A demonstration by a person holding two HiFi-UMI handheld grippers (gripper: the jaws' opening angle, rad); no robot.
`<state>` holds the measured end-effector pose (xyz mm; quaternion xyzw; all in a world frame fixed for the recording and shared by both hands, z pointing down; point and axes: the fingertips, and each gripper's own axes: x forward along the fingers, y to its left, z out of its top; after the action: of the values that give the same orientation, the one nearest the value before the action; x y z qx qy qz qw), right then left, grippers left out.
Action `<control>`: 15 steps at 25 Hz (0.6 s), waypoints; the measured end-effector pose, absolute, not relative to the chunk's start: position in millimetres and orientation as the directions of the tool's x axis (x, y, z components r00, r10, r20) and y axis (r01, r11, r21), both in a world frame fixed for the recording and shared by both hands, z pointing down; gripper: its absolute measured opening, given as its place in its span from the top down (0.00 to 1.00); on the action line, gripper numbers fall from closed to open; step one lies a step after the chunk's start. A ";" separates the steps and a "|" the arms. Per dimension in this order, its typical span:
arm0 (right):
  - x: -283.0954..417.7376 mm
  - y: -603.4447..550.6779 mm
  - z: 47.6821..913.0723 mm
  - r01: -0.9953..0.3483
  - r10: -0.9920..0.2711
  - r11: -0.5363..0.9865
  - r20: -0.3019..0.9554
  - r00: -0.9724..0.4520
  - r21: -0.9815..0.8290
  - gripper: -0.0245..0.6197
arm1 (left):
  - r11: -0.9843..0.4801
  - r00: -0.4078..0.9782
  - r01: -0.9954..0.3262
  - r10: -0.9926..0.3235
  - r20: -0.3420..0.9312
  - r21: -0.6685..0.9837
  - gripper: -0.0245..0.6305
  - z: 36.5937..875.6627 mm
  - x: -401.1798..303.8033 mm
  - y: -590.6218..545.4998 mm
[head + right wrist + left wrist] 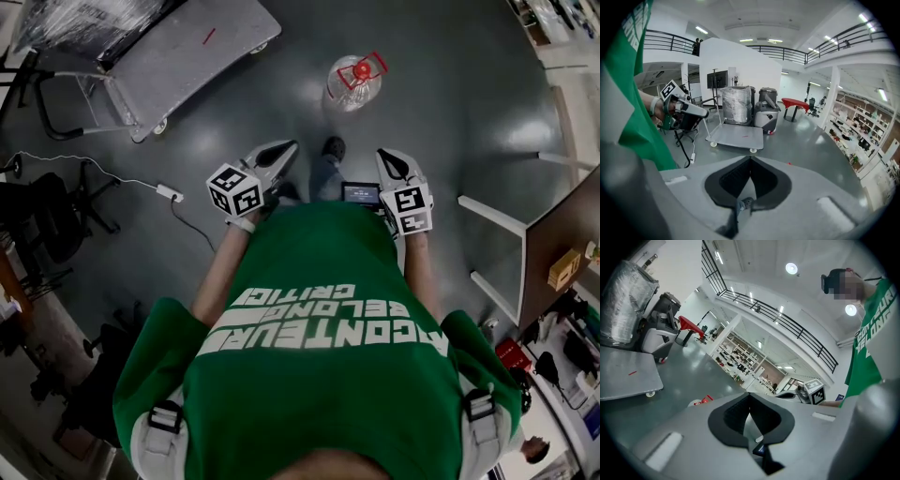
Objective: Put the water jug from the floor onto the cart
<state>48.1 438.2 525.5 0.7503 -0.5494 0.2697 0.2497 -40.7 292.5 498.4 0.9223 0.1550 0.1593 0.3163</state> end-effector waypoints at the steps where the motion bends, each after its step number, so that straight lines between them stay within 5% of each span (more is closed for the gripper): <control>1: 54.9 438.1 525.8 -0.958 -0.689 -0.276 0.680 0.252 0.076 0.97 | -0.752 0.897 0.195 0.396 0.195 0.630 0.95 497.1 -31.3 292.4; 15: 132.4 440.9 527.4 -0.928 -0.678 -0.366 0.664 0.315 0.066 0.97 | -0.733 0.833 0.302 0.514 0.206 0.610 0.95 490.3 55.5 304.0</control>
<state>132.4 440.9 527.4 0.7789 -0.5156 0.2767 0.2257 55.5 304.0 490.3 0.9126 0.2235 0.1835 0.2892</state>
